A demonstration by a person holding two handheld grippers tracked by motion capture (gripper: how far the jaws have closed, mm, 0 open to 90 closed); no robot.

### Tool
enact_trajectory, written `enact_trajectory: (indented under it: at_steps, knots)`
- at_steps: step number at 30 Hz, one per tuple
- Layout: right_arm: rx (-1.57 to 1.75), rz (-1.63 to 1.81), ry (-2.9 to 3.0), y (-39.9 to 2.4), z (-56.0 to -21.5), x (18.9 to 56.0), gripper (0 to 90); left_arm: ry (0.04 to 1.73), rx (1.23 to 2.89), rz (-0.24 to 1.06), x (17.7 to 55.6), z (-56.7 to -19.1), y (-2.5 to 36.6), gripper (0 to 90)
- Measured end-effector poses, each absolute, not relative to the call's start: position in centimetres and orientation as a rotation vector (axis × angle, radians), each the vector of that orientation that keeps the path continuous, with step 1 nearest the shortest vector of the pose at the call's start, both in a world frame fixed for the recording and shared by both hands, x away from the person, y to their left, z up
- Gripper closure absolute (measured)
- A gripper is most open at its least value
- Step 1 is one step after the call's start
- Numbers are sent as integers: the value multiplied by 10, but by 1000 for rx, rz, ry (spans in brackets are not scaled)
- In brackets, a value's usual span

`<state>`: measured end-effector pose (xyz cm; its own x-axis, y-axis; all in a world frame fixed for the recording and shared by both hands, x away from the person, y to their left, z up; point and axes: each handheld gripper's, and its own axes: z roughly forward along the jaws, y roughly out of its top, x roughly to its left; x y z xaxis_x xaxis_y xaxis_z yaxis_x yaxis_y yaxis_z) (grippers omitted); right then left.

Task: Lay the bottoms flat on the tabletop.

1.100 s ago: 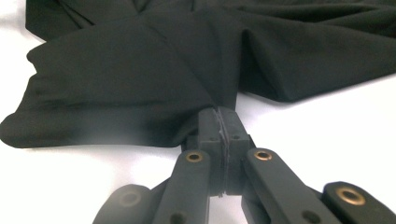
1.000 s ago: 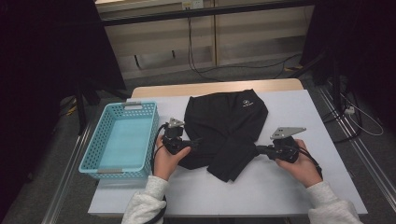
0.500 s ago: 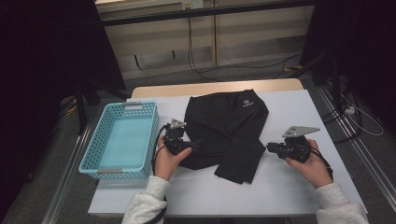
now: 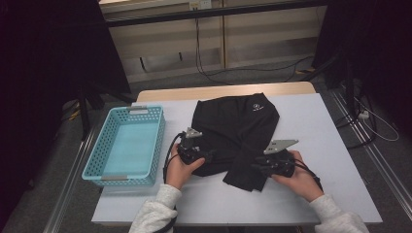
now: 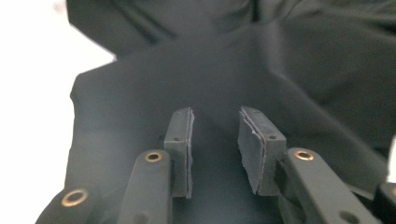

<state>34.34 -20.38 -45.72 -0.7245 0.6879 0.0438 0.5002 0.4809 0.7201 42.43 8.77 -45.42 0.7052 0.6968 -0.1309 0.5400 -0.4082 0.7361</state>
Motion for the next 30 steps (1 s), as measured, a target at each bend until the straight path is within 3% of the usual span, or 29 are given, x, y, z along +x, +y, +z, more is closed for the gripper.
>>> enact_trajectory:
  at_steps: [6,12,13,19,22,30]
  knots:
    - [994,1066,2480,-202,-459,342,892,919,2153,264,421,-458,86,356]
    - [1034,1081,2482,-209,-456,341,900,940,2177,301,417,-455,83,558]
    - [1034,1081,2482,-209,-456,341,900,948,2179,302,417,-454,83,558]
    - [1067,1098,2466,-217,-454,339,900,983,2185,305,417,-451,82,834]
    - [1078,1112,2446,-223,-451,336,900,1021,2180,346,421,-447,84,879]
    - [1141,1144,2389,-249,-446,326,900,1132,2076,406,440,-442,108,886]
